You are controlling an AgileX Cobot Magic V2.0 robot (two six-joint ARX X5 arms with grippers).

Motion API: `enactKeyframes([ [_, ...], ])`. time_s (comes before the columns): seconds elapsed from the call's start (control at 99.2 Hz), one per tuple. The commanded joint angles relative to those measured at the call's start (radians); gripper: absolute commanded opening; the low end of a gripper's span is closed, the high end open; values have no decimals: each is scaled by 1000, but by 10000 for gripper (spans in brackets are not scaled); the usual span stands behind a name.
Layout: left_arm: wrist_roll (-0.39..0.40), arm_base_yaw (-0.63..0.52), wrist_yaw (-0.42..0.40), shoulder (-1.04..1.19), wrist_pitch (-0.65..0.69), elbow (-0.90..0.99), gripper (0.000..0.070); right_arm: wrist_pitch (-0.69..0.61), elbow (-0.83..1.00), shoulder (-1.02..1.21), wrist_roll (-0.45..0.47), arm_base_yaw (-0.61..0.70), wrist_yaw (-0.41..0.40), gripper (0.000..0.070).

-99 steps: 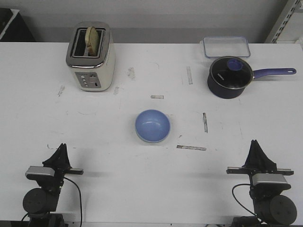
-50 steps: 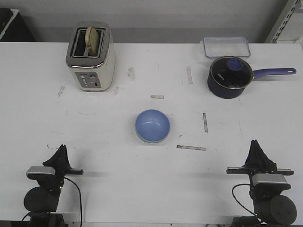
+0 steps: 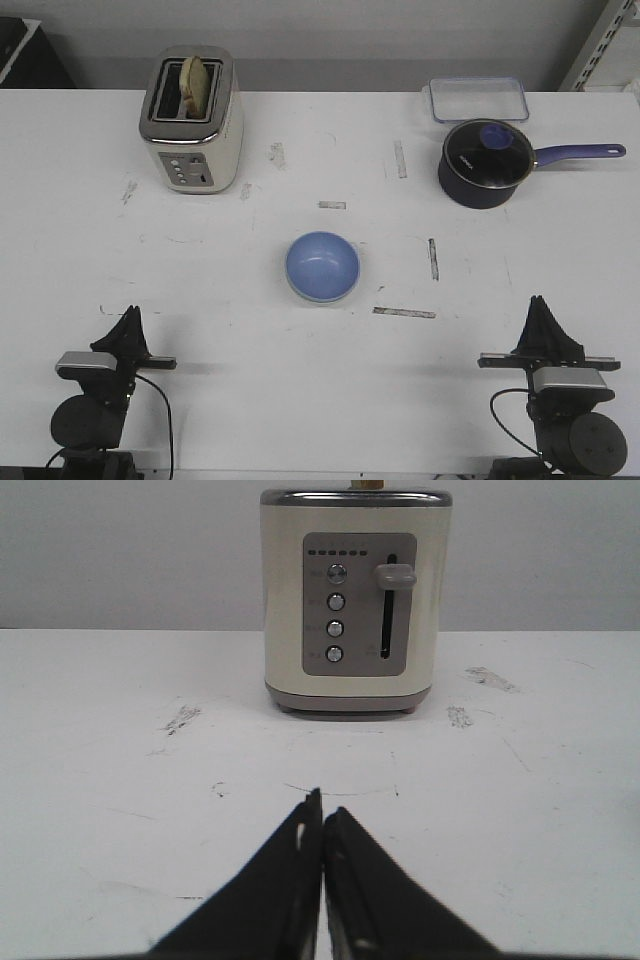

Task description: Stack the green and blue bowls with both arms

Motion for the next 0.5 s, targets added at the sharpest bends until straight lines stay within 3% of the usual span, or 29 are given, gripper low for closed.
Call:
enactKeyframes([
  [0.0, 9, 2, -3, -2, 16, -21, 3, 10, 7, -2, 17, -1, 0, 7],
  [0.494, 9, 2, -3, -2, 16, -21, 3, 16, -44, -53, 10, -21, 16, 7],
])
